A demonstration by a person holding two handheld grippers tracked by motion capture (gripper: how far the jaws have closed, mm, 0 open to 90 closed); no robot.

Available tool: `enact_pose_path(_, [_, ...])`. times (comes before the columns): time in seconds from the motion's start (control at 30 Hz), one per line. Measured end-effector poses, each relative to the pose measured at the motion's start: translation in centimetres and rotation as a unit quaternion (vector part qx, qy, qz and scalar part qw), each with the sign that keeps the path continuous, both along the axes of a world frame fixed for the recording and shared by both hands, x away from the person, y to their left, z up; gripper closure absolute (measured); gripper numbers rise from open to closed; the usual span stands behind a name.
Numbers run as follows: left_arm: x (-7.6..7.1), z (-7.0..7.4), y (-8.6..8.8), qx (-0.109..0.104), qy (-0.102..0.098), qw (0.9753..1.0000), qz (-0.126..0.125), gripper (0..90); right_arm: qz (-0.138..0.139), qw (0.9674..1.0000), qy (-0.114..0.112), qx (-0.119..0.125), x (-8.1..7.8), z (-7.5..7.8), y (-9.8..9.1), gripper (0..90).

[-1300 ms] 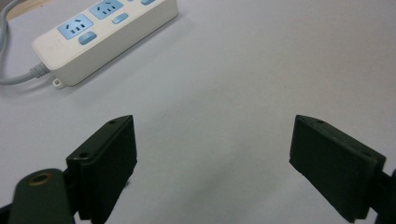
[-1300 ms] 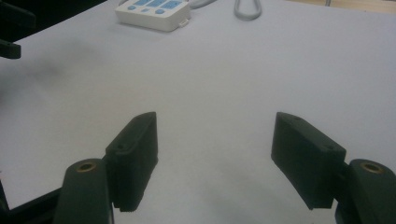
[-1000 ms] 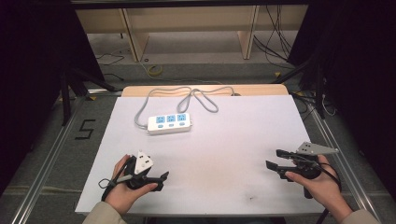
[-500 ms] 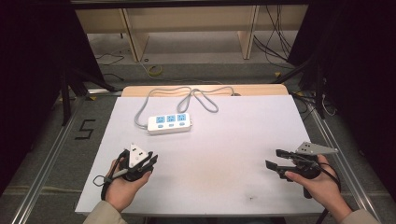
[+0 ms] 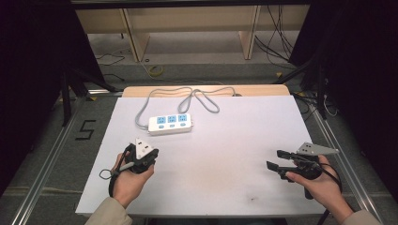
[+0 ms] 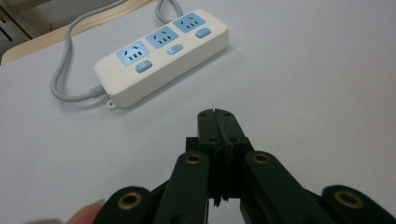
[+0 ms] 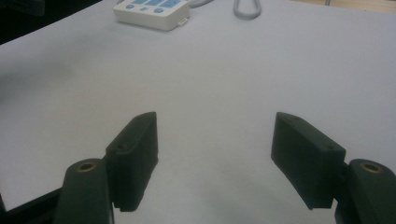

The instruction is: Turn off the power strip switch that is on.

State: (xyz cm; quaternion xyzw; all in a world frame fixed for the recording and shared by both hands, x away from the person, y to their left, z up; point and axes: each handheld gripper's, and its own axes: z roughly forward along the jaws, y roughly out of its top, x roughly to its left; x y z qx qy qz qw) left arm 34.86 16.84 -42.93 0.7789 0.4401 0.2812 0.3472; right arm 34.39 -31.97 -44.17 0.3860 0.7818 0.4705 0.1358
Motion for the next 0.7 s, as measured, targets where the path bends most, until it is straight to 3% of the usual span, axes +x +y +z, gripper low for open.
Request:
enact_pose_path(0.2, [1.7,-0.1,0.2,0.000,0.007,0.9998,0.016,89.6,0.000,1.0000,0.003,0.000,0.1,-0.1,0.0,32.3])
enact_pose_path(0.7, [4.3,0.2,-0.6,0.006,0.008,0.9997,0.020,89.6,0.003,1.0000,0.003,-0.001,0.1,-0.2,0.2,32.1])
